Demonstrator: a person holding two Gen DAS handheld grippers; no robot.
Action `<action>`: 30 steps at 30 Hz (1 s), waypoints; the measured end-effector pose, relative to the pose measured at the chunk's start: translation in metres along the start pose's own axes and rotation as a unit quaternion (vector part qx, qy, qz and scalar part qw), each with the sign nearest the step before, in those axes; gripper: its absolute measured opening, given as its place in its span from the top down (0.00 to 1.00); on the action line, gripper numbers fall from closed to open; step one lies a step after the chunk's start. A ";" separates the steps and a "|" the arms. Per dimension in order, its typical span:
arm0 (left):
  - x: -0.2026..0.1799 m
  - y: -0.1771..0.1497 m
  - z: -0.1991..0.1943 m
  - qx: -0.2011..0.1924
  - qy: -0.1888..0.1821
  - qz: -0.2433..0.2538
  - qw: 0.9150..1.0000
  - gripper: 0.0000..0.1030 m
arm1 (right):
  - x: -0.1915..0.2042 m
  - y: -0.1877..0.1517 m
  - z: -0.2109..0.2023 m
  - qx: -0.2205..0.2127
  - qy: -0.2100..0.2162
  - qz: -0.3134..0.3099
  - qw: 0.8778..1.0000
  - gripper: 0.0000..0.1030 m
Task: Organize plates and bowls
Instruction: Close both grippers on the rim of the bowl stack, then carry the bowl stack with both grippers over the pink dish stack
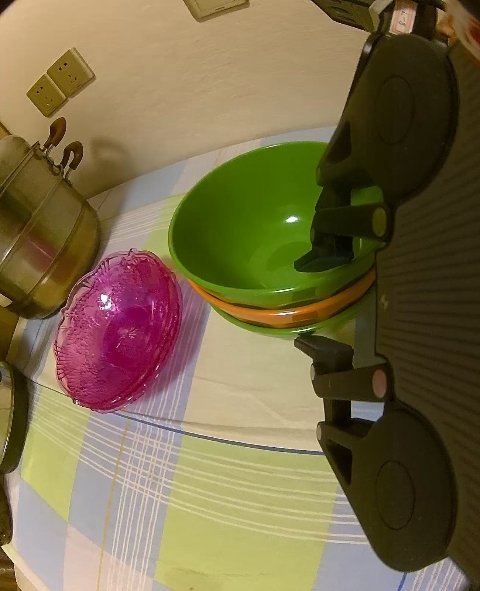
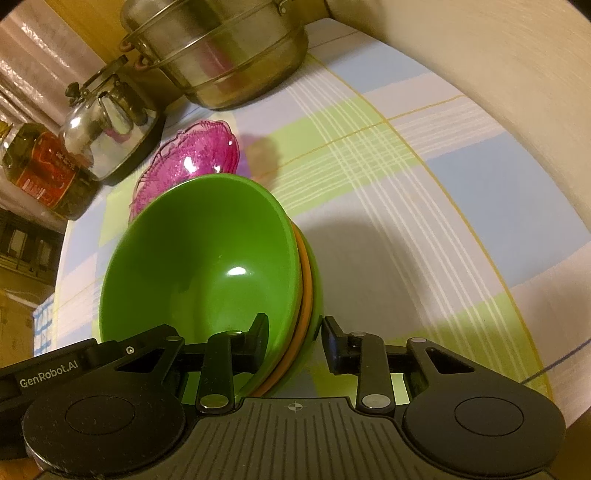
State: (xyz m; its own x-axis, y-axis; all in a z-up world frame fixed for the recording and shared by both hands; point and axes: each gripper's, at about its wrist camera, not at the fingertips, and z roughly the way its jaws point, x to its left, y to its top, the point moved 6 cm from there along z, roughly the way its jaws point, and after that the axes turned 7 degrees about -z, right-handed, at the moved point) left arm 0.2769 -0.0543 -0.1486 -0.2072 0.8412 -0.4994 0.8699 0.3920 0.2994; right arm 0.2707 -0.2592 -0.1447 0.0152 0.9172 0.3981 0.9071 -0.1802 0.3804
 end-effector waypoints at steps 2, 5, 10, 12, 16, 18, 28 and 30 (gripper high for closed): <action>0.001 -0.003 -0.002 0.001 0.001 0.000 1.000 0.68 | 0.000 -0.003 -0.002 0.000 -0.001 0.001 1.000 0.70; 0.002 -0.008 -0.005 0.002 0.001 0.001 1.000 0.68 | 0.001 -0.009 -0.005 0.000 -0.002 0.001 1.000 0.70; 0.006 -0.015 -0.012 0.003 0.004 0.000 1.000 0.68 | 0.004 -0.017 -0.009 0.000 -0.002 -0.001 1.000 0.70; 0.008 -0.017 -0.016 0.002 0.006 0.000 1.000 0.68 | 0.006 -0.020 -0.011 -0.001 -0.002 -0.002 1.000 0.70; 0.012 -0.021 -0.025 -0.002 0.006 -0.002 1.000 0.68 | 0.012 -0.025 -0.015 -0.002 0.000 -0.007 1.000 0.70; 0.014 -0.022 -0.029 -0.005 0.007 -0.003 1.000 0.68 | 0.015 -0.027 -0.017 -0.003 0.001 -0.010 1.000 0.70; 0.022 -0.017 -0.052 -0.024 0.004 -0.010 1.000 0.68 | 0.037 -0.027 -0.026 -0.011 0.009 -0.025 1.000 0.70; 0.022 -0.014 -0.055 -0.028 0.004 -0.011 1.000 0.68 | 0.042 -0.025 -0.026 -0.012 0.012 -0.027 1.000 0.70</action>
State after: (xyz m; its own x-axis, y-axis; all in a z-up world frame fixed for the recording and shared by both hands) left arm 0.2358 -0.0207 -0.1188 -0.2299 0.8354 -0.4993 0.8388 0.4302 0.3337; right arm 0.2371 -0.2259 -0.1157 -0.0429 0.9171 0.3962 0.8961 -0.1400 0.4211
